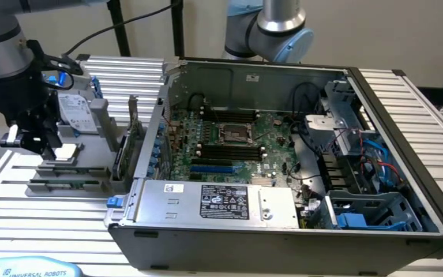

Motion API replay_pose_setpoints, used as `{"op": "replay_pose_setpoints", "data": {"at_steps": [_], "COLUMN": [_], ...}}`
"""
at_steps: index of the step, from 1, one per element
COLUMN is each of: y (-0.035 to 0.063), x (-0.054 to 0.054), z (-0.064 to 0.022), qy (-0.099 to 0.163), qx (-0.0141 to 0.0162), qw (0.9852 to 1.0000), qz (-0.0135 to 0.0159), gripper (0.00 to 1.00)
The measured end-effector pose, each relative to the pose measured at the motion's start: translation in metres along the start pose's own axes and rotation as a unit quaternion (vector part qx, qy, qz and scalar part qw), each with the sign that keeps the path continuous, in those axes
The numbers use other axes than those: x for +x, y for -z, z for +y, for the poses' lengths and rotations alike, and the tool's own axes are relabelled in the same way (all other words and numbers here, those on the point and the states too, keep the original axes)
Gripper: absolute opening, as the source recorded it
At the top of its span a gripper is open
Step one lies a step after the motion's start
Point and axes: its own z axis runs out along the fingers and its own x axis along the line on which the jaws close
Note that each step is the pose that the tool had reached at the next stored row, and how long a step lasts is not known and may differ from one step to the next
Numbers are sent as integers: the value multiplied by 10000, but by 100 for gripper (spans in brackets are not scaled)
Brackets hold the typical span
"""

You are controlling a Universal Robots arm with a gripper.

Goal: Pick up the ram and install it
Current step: 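Pick up the ram and move it above insertion slot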

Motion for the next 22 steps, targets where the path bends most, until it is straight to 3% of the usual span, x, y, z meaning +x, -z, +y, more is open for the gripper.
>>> {"op": "replay_pose_setpoints", "data": {"at_steps": [22], "y": [-396], "x": [143], "z": [-60], "qy": [184], "qx": [0], "qw": [9998], "qz": [10], "gripper": [36]}}
